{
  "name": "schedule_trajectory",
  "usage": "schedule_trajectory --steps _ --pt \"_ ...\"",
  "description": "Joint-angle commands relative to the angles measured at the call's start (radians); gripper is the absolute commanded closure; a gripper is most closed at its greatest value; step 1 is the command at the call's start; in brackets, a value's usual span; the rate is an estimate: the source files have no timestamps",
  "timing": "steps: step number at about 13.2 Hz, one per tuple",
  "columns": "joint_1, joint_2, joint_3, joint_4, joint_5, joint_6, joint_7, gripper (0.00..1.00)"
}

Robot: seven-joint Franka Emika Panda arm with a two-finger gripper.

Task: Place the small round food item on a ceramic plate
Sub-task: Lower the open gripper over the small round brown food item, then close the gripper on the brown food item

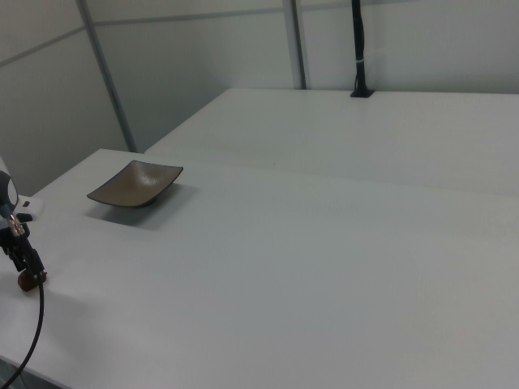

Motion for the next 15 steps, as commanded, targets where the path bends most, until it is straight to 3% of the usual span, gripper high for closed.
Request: schedule_trajectory --steps 1,4,6,12,15 --pt "0.008 -0.001 -0.007 -0.014 -0.025 0.036 -0.020 0.48" --pt "0.007 0.011 -0.007 -0.013 -0.025 0.045 -0.025 0.83" --pt "0.007 0.008 -0.007 -0.013 -0.025 0.036 -0.052 0.96" --pt "-0.022 -0.065 -0.019 0.002 -0.018 -0.030 -0.123 0.96" --pt "-0.030 -0.085 -0.054 0.103 -0.007 -0.150 -0.181 0.95"
